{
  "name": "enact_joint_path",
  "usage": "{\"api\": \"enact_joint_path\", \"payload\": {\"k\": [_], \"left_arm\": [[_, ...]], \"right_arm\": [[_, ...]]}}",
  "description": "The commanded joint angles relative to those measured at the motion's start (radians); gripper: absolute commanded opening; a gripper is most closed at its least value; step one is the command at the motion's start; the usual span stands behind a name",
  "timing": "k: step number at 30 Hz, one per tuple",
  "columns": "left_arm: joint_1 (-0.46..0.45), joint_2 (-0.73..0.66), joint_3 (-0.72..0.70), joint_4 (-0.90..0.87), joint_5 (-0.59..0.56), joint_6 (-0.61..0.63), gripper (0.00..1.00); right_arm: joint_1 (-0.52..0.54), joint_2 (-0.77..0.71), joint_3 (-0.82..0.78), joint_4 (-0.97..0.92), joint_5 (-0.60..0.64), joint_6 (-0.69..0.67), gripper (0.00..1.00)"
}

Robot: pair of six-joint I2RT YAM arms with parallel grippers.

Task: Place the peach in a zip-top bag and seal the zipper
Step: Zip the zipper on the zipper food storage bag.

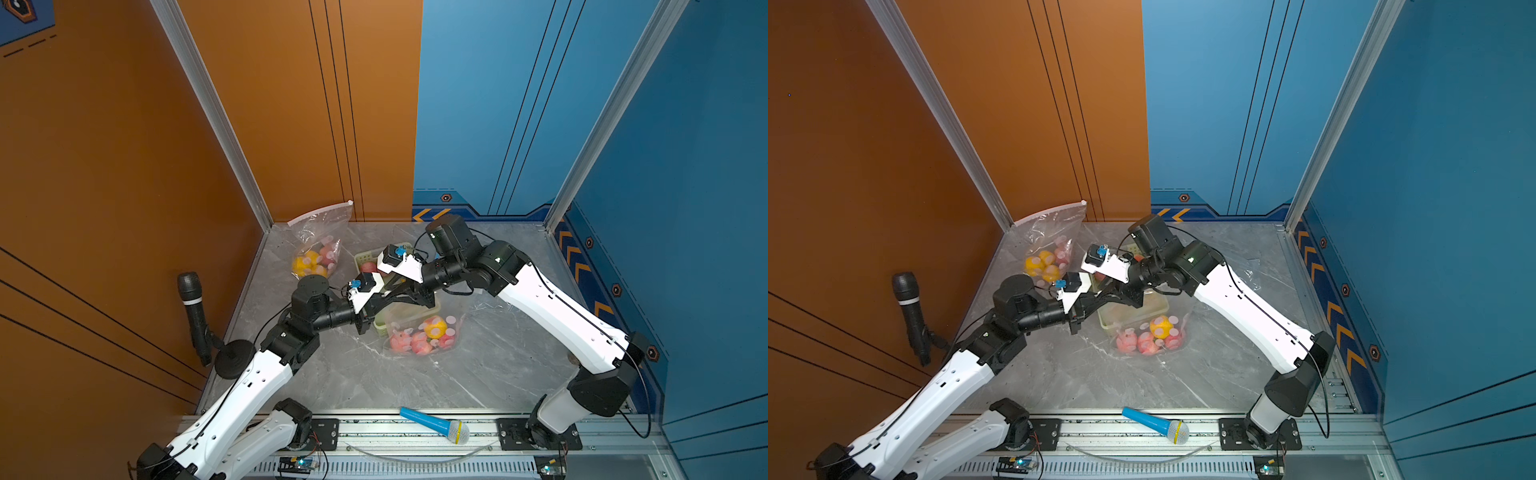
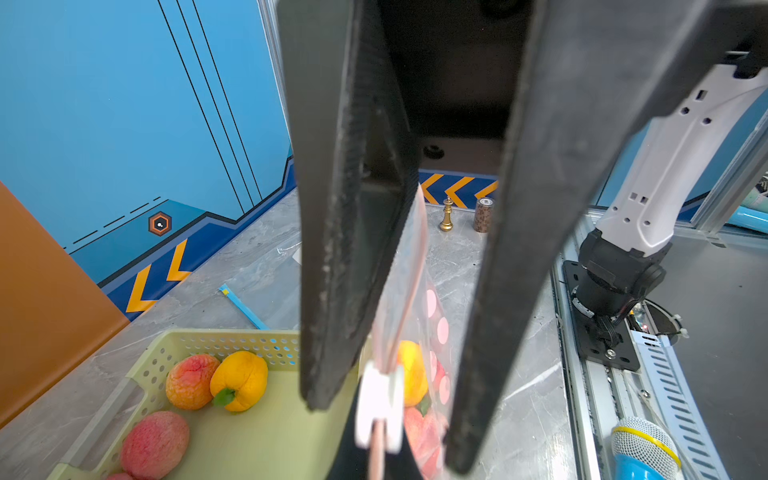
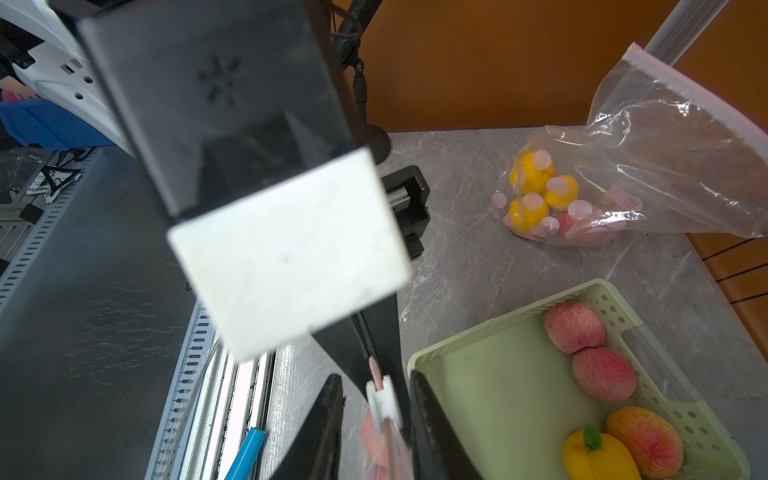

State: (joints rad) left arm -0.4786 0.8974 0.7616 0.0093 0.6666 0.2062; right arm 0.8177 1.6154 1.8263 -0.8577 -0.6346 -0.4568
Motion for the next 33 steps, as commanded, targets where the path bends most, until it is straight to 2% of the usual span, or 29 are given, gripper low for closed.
{"api": "enact_joint_path", "payload": {"k": [1,4,8,15,20,33], "left_arm": [[-0.005,-0.014,0.013,-0.008,0.033,0.012,0.0],[-0.005,-0.014,0.013,-0.009,0.032,0.013,0.0],[-0.006,-0.013,0.015,-0.015,0.051,0.015,0.0],[-0.007,-0.009,0.015,-0.014,0.047,0.015,0.0],[-0.007,-0.008,0.019,-0.026,0.068,0.016,0.0],[-0.008,-0.005,0.019,-0.028,0.048,0.016,0.0]], "right_arm": [[-0.005,0.014,0.027,-0.037,0.009,-0.018,0.29],[-0.005,0.014,0.027,-0.037,0.005,-0.02,0.29],[-0.005,0.017,0.026,-0.037,0.026,-0.02,0.36],[-0.006,0.012,0.024,-0.037,0.014,-0.026,0.31],[-0.009,0.012,0.021,-0.038,0.054,-0.031,0.38],[-0.013,0.018,0.021,-0.068,-0.035,-0.06,0.39]]}}
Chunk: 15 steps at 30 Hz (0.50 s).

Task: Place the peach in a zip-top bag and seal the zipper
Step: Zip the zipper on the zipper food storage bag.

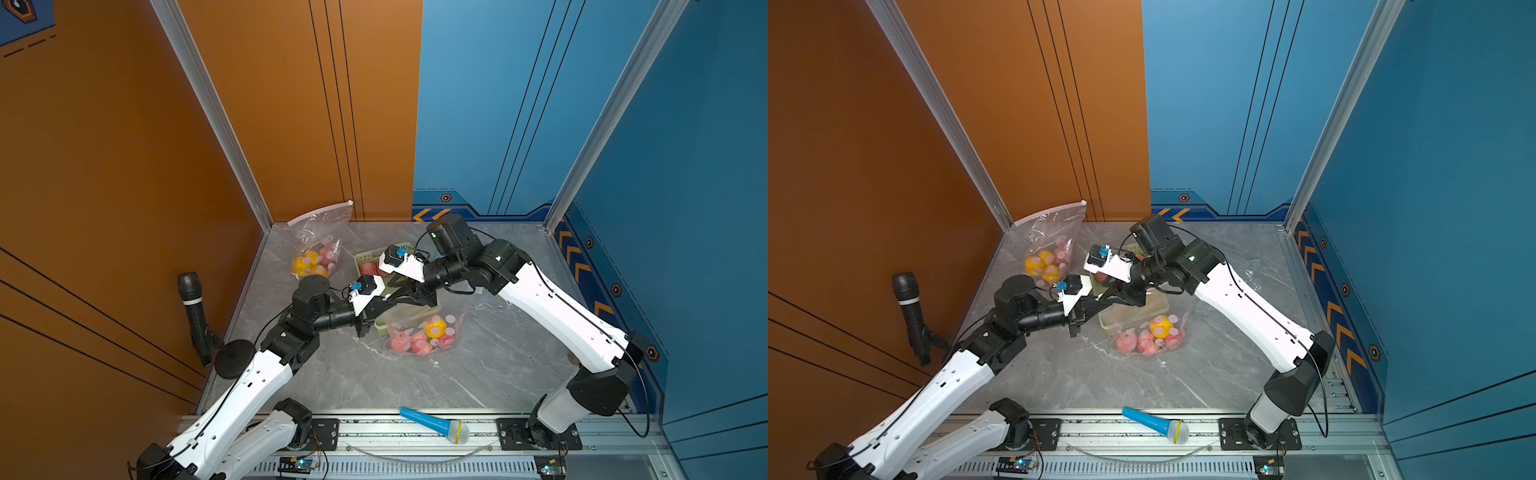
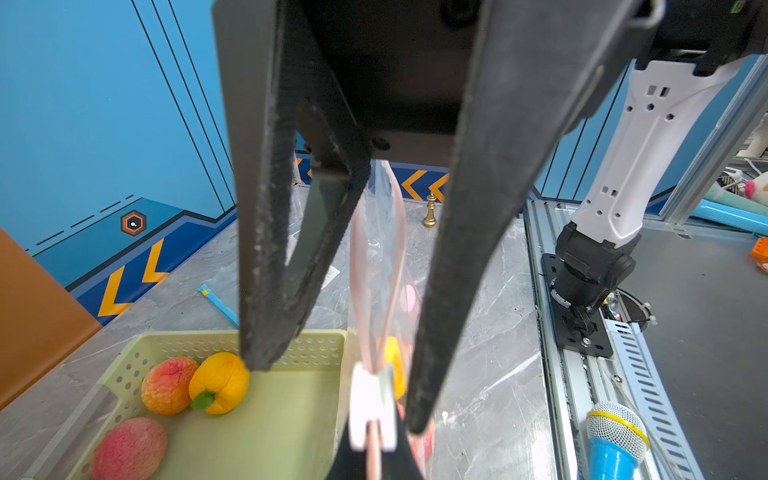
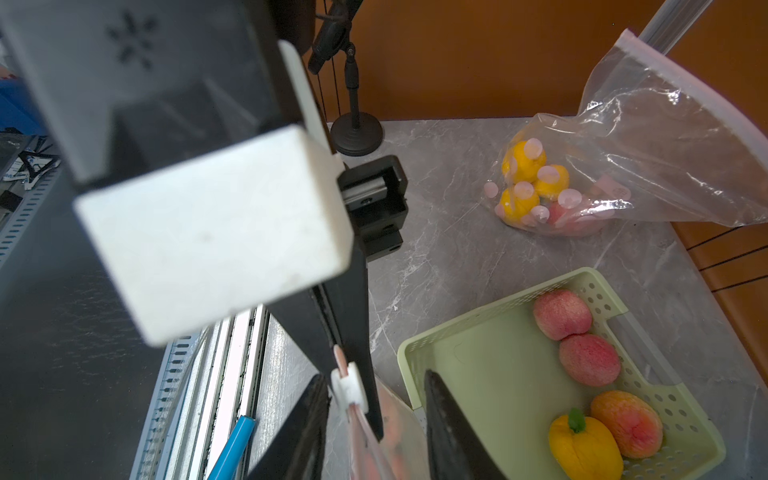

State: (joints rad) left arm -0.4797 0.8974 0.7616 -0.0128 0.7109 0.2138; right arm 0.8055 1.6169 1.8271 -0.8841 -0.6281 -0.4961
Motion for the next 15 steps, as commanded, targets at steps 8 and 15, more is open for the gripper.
{"api": "enact_joint_path", "payload": {"k": [8,15], "left_arm": [[-0.008,0.01,0.035,0.002,-0.002,-0.004,0.0],[-0.009,0.013,0.033,0.003,-0.015,-0.005,0.0]], "right_arm": [[0.003,0.027,0.021,-0.059,-0.061,-0.03,0.3],[-0.002,0.023,0.011,-0.067,-0.062,-0.033,0.16]]}}
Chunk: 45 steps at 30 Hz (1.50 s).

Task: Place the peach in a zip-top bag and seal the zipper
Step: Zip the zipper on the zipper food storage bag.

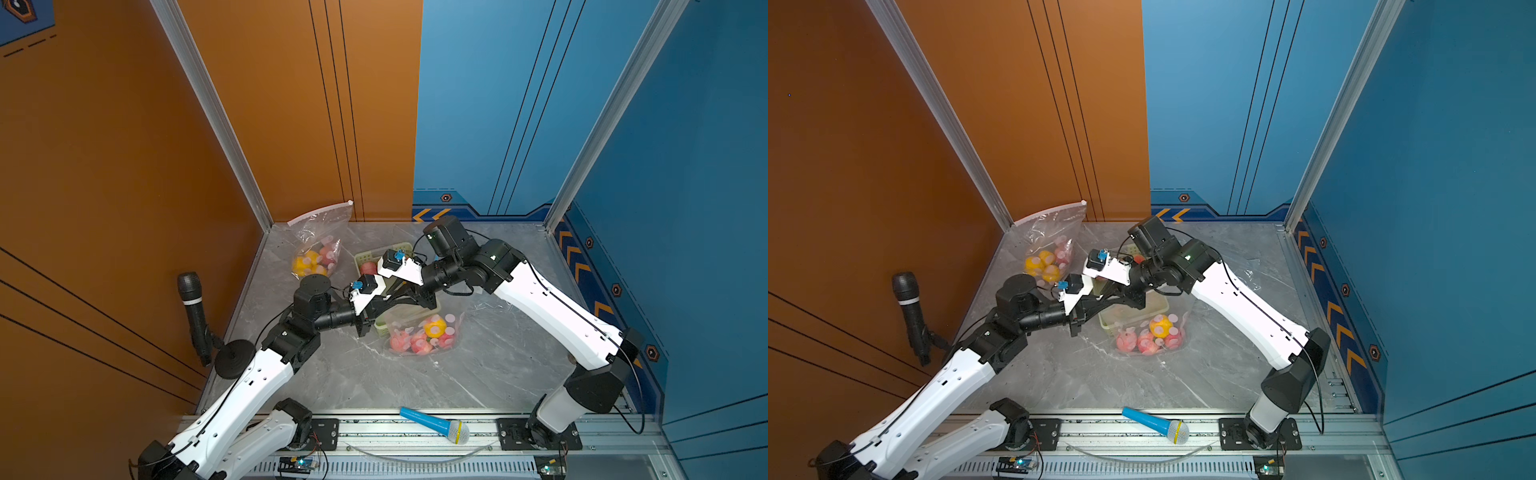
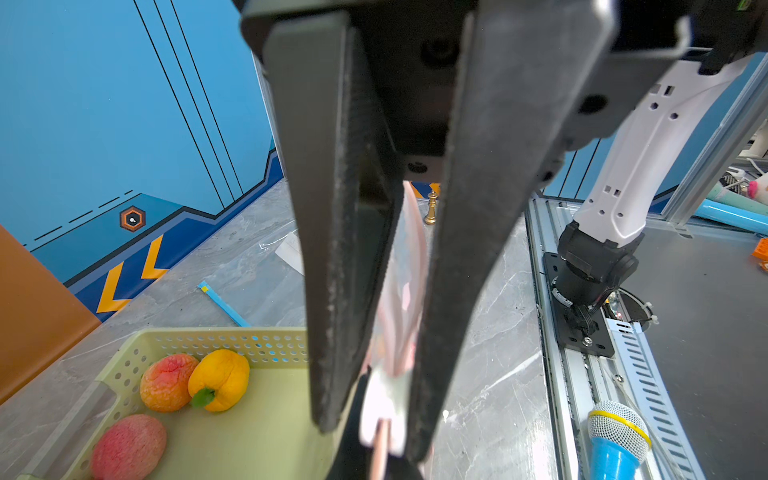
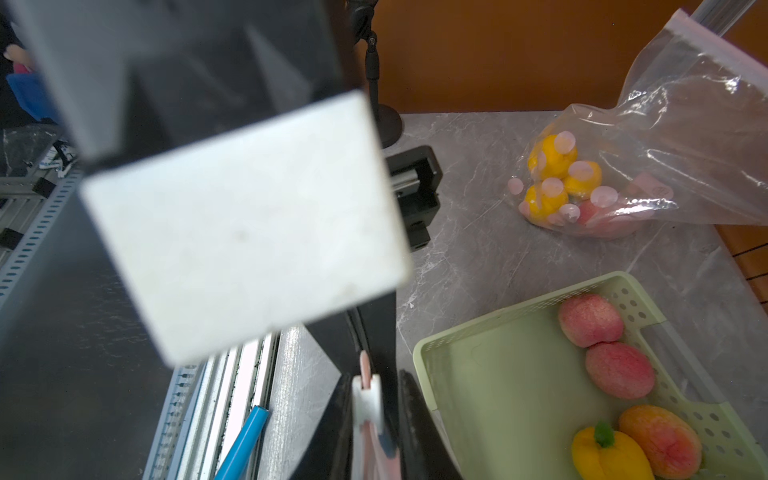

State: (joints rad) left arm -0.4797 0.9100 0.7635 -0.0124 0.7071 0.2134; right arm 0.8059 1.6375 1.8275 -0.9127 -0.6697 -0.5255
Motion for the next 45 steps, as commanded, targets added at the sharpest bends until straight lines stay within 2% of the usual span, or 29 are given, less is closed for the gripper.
{"api": "enact_joint_path", "payload": {"k": [1,7,20,45], "left_arm": [[-0.009,0.002,0.033,0.005,-0.014,-0.008,0.0],[-0.008,-0.006,0.031,0.012,-0.044,-0.024,0.0],[-0.006,-0.03,0.036,0.002,-0.066,-0.032,0.0],[0.085,-0.185,-0.044,-0.068,-0.222,-0.054,0.0]], "right_arm": [[-0.004,-0.001,0.01,-0.037,-0.019,-0.001,0.15],[-0.018,-0.054,-0.024,-0.024,0.008,0.004,0.13],[-0.016,-0.163,-0.131,-0.02,0.169,-0.007,0.12],[-0.068,-0.232,-0.188,-0.021,0.197,0.028,0.11]]}}
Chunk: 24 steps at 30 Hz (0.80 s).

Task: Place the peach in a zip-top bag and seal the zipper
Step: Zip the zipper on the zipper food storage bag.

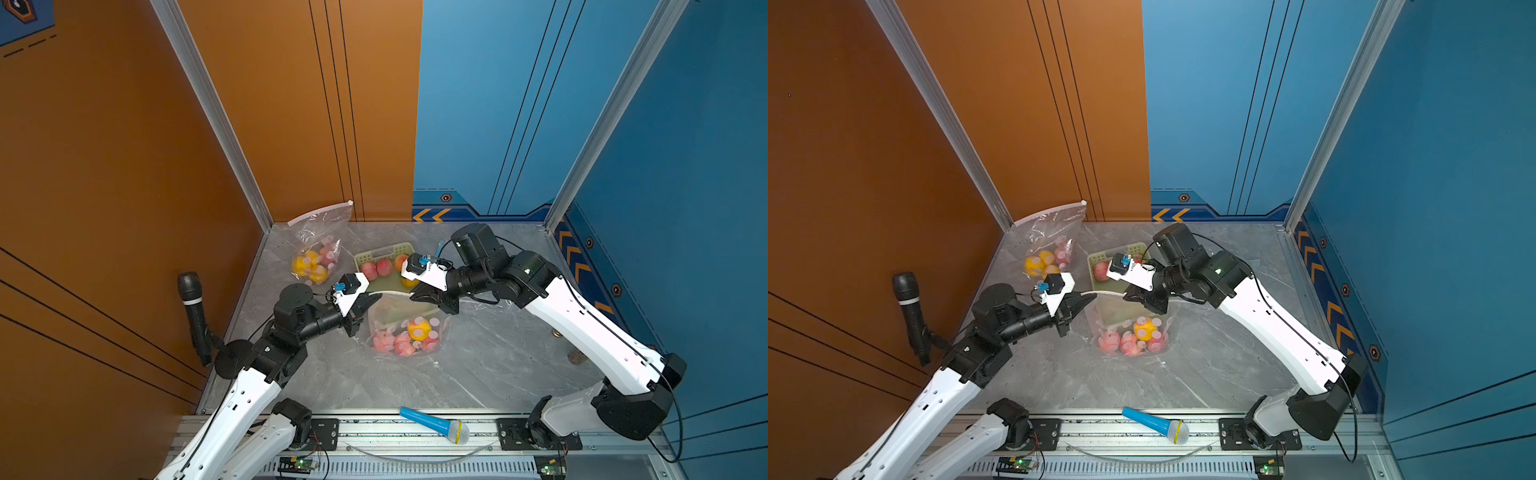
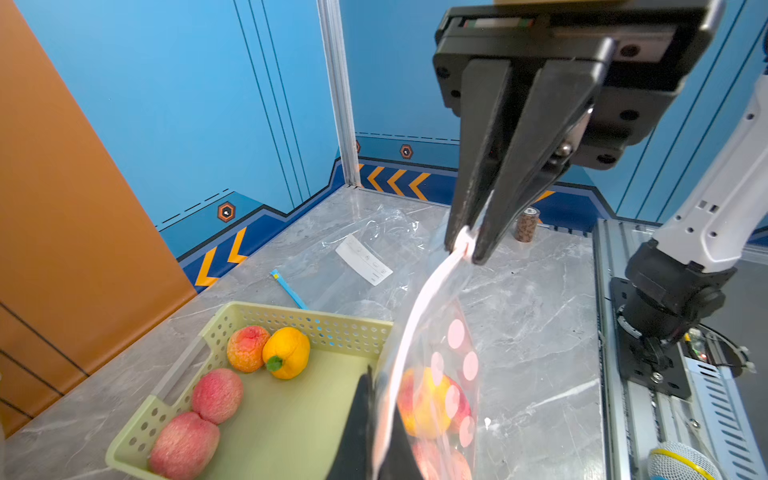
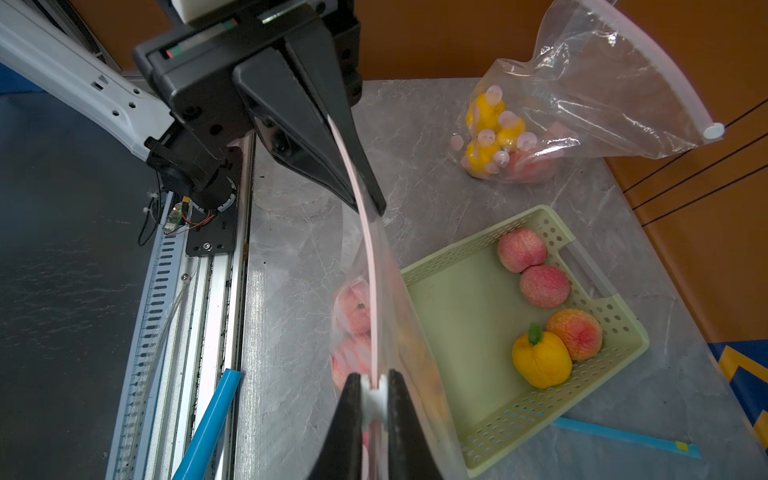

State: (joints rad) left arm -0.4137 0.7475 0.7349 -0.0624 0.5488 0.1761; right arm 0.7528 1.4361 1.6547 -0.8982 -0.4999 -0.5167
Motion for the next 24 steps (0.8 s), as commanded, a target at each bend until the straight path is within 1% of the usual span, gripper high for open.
{"api": "enact_joint_path", "payload": {"k": [1,6,14,15,24], "left_arm": [[0.022,-0.029,-0.019,-0.024,-0.077,-0.017,0.0],[0.04,-0.054,-0.039,-0.024,-0.171,-0.039,0.0],[0.066,-0.068,-0.051,-0.019,-0.249,-0.071,0.0],[0.069,-0.067,-0.052,-0.019,-0.261,-0.077,0.0],[0.089,-0.072,-0.05,-0.014,-0.316,-0.109,0.0]], "right_arm": [[-0.019,-0.032,-0.018,-0.034,0.029,0.022,0.11],[-0.038,-0.045,-0.04,-0.034,0.026,0.032,0.11],[-0.044,-0.08,-0.081,-0.025,0.046,0.052,0.1],[-0.075,-0.084,-0.087,-0.023,0.047,0.055,0.1],[-0.105,-0.121,-0.137,-0.004,0.065,0.078,0.1]]}}
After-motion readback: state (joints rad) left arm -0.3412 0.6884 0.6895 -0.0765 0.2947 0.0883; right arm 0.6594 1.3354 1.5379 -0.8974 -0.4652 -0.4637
